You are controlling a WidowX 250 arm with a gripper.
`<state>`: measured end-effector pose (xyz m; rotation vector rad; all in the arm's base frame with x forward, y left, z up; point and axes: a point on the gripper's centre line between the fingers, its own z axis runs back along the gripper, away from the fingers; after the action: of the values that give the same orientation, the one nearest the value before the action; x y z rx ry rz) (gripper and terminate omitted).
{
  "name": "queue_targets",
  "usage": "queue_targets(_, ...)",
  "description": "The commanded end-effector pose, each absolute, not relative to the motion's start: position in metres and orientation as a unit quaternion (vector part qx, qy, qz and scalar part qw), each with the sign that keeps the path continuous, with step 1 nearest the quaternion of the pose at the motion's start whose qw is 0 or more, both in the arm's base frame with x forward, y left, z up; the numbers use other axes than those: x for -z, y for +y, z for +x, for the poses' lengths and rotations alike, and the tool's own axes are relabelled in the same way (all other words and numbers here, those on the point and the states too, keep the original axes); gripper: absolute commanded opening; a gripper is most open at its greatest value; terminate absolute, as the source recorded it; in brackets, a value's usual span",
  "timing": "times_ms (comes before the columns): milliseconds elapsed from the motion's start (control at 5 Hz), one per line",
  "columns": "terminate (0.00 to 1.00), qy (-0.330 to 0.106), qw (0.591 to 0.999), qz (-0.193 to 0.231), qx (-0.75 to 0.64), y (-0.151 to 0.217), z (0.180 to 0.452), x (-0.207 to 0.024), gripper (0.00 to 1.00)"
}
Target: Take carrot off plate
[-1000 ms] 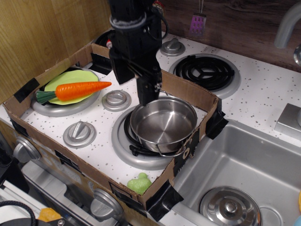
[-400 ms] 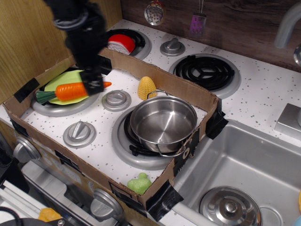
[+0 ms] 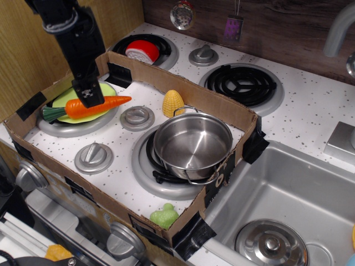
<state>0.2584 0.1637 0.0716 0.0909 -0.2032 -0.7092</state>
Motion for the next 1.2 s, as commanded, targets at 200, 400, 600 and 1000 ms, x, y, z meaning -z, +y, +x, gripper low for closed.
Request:
queue_targets(200,0.00,-0.117,0.924,0.040,0.363,0.197,0.259,-0.060,1.00)
queue_targets(400,0.00,-0.124,0.921,0.034,0.368,0.200,0.261,-0.053,1.00)
queue_targets(600,0.00,-0.118,0.921,0.022,0.370,0.200,0.261,-0.049,1.00)
queue_targets(1000,0.00,-0.116,0.920,0.013,0.374,0.199,0.265,-0.044,0.00)
